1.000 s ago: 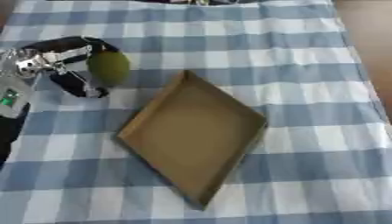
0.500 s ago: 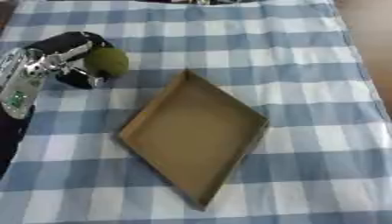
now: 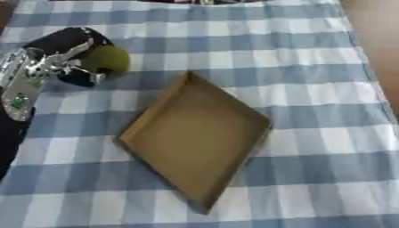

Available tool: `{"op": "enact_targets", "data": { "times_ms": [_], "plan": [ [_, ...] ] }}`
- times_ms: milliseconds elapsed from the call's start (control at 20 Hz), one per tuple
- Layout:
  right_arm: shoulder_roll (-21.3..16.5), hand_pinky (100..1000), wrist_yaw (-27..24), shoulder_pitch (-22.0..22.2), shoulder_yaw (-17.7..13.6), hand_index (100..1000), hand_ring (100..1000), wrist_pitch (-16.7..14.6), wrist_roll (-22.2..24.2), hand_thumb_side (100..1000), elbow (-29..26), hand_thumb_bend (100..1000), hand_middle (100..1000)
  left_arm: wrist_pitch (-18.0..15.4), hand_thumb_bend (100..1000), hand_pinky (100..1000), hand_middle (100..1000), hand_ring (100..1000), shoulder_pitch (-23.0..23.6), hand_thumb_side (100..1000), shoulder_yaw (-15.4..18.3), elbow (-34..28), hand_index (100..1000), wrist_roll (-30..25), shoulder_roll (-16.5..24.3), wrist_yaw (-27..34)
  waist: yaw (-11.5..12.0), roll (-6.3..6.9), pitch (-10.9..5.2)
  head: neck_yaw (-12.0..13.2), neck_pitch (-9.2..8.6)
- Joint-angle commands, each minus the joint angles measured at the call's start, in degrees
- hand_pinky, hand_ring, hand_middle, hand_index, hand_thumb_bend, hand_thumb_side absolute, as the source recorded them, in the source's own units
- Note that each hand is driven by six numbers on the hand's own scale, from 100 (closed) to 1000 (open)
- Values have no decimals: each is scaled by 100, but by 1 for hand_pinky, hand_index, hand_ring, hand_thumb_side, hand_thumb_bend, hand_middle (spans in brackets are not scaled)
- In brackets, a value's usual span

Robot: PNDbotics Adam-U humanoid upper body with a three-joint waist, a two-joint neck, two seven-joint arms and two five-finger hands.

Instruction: Pick up objects on the table and place them in the box.

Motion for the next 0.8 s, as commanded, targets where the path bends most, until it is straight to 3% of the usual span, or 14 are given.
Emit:
{"op": "enact_targets", "data": {
  "times_ms": [50, 400, 800],
  "plan": [
    [-86, 815, -77, -64, -25, 802, 734, 7, -8, 470, -60, 100, 659, -121, 100, 408, 499, 478, -117, 100, -42, -204, 660, 510, 164, -179, 11, -7, -152, -32, 5],
    [-142, 813, -88, -51, -69, 803, 731, 14, -95, 470, -82, 100, 658, -430, 104, 397, 498, 463, -54, 100, -275, -621, 634, 1153, 251, -493, 38, -13, -178, -67, 36],
    [-406, 811, 35, 14, -160, 802, 730, -56, -315, 446, -42, 100, 659, -871, 143, 409, 505, 475, 72, 100, -693, -1437, 653, 1059, 369, -412, 51, -28, -208, -99, 85]
  ]
}}
